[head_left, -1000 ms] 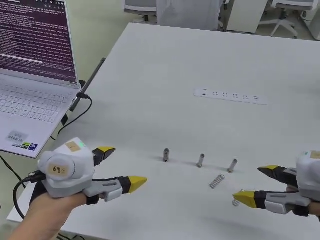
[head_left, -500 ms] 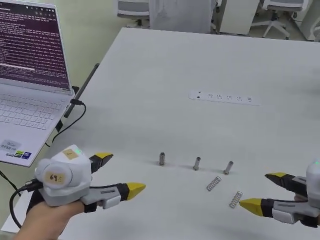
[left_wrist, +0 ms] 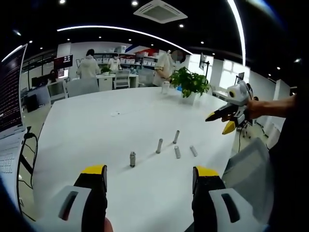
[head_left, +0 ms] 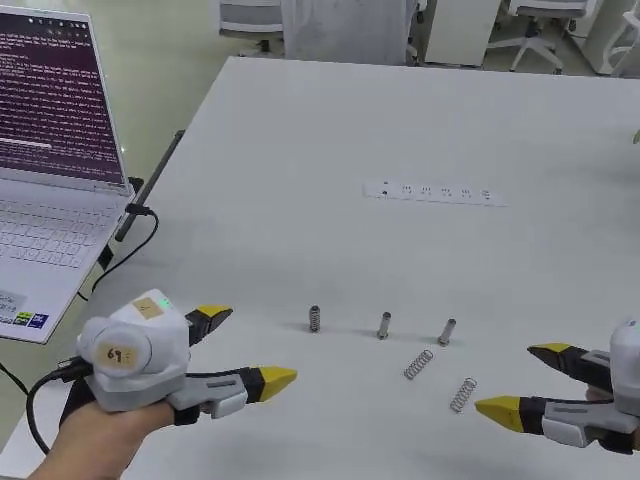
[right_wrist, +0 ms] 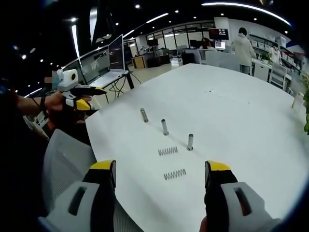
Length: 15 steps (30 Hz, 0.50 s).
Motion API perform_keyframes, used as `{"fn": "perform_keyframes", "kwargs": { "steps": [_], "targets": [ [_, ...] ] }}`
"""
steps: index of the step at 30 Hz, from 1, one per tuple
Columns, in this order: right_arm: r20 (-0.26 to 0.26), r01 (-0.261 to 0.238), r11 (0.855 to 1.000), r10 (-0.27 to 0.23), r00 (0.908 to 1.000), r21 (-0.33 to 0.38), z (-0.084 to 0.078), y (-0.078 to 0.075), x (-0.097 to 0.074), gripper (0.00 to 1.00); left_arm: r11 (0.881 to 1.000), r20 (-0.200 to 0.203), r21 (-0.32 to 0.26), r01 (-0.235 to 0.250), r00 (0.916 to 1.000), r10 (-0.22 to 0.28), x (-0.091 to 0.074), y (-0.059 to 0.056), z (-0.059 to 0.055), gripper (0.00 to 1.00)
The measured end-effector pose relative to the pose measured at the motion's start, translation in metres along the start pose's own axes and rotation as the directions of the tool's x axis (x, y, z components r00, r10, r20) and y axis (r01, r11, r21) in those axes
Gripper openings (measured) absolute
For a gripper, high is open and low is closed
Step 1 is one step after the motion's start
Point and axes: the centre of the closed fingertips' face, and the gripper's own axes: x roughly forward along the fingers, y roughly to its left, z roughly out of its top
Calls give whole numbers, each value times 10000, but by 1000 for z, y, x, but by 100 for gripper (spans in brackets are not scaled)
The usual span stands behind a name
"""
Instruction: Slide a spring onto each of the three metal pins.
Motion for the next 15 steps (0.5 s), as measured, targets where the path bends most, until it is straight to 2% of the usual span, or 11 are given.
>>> {"fn": "perform_keyframes", "kwargs": {
  "steps": [8, 15],
  "targets": [
    [26, 44, 10000, -44, 10000, 21, -1, 0, -2, 74, 9994, -93, 147, 322, 9994, -321, 10, -9, 1, 68],
    [53, 75, 10000, -75, 10000, 44, -2, 1, -3, 74, 9959, -229, 358, 837, 9963, -829, 29, -23, 3, 68]
  ]
}}
